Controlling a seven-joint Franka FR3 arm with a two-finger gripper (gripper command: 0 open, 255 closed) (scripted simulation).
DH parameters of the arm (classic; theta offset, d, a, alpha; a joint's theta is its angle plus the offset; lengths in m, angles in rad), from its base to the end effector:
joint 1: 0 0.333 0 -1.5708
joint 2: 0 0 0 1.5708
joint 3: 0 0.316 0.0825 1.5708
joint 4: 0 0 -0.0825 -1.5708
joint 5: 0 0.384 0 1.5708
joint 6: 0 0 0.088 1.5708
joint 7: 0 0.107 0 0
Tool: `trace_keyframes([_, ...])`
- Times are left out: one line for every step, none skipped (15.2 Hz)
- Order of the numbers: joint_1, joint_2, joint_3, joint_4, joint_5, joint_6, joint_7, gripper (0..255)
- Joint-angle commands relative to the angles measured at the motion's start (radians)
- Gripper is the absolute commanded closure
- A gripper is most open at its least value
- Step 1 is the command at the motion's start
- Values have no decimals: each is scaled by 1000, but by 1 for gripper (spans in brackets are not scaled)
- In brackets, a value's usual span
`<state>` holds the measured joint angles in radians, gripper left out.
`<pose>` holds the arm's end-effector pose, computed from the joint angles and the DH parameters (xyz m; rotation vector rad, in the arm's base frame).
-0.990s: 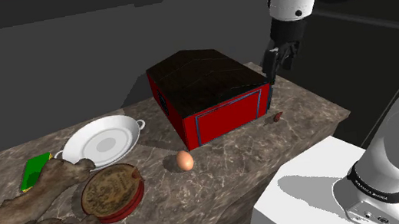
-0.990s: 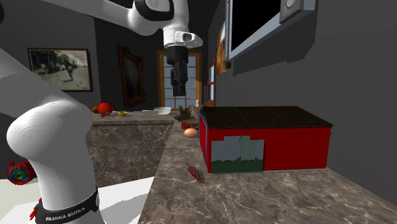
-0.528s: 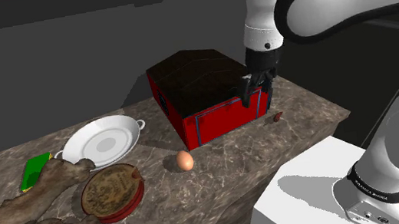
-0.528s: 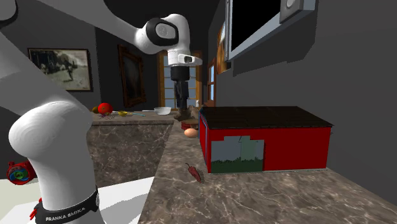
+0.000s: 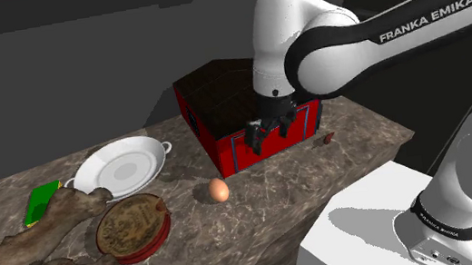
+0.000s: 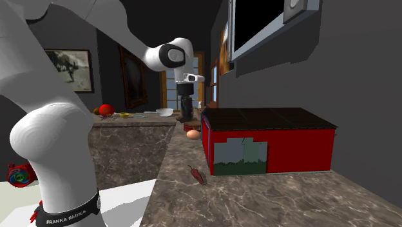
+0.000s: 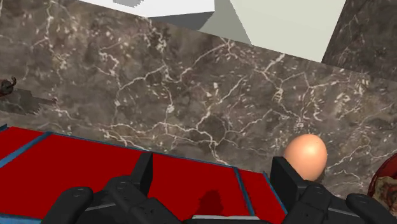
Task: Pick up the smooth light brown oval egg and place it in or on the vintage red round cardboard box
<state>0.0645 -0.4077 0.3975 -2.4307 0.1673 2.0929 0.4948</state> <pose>0.3804 0.2042 0.4473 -3.1187 0.2177 -0.0709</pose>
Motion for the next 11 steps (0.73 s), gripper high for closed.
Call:
trace_keyframes([-2, 68, 37, 33, -6, 47, 52, 0])
trace_keyframes([-3, 102, 54, 47, -13, 72, 78, 0])
trace_keyframes([-5, 138, 71, 62, -22, 97, 105, 0])
trace_keyframes([-7, 175, 88, 79, -34, 121, 133, 0])
trace_keyframes([-9, 212, 104, 96, -49, 143, 162, 0])
trace_keyframes([-10, 251, 118, 116, -68, 165, 192, 0])
trace_keyframes([-11, 290, 132, 136, -89, 186, 224, 0])
trace_keyframes([-10, 330, 145, 158, -113, 204, 258, 0])
trace_keyframes([-9, 371, 155, 182, -139, 222, 292, 0])
trace_keyframes([-5, 412, 163, 207, -168, 238, 327, 0])
trace_keyframes([0, 454, 170, 233, -199, 252, 363, 0])
